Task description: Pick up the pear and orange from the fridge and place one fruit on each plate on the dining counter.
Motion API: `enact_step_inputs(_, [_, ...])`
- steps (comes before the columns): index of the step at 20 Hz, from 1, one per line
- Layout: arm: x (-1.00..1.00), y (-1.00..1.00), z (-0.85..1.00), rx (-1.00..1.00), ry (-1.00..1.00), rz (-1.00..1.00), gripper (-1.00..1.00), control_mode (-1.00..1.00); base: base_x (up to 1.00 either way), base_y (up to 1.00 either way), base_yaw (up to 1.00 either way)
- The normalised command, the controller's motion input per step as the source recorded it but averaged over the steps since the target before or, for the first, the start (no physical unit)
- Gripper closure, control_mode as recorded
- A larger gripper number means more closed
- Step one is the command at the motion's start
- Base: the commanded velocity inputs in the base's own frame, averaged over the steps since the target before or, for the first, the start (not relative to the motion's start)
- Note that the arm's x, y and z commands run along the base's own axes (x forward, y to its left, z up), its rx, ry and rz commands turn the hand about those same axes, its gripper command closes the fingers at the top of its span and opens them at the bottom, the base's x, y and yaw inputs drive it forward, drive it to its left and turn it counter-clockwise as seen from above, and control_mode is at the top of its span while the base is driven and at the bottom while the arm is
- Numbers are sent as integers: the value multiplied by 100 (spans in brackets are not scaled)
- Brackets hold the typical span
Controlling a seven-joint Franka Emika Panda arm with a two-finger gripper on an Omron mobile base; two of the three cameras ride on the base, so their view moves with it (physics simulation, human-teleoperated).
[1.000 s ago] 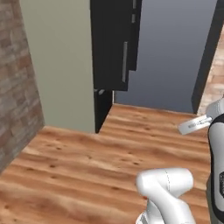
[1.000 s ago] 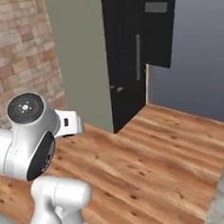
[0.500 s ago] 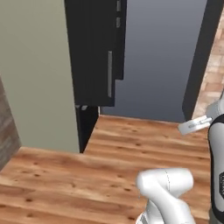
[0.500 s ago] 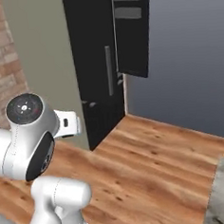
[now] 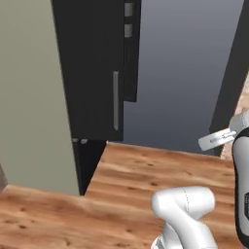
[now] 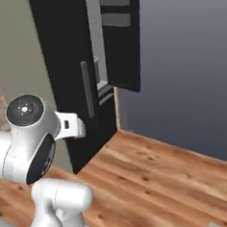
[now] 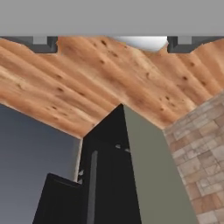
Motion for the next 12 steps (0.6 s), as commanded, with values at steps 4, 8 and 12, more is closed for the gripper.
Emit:
enact_step_inputs(4, [0,0,0,0,0,0,-100,100,84,-68,29])
enact_step_inputs(8, [0,0,0,0,0,0,-100,100,76,-70,31])
enact_step_inputs(12, [0,0,0,0,0,0,-100,100,69,-77,31])
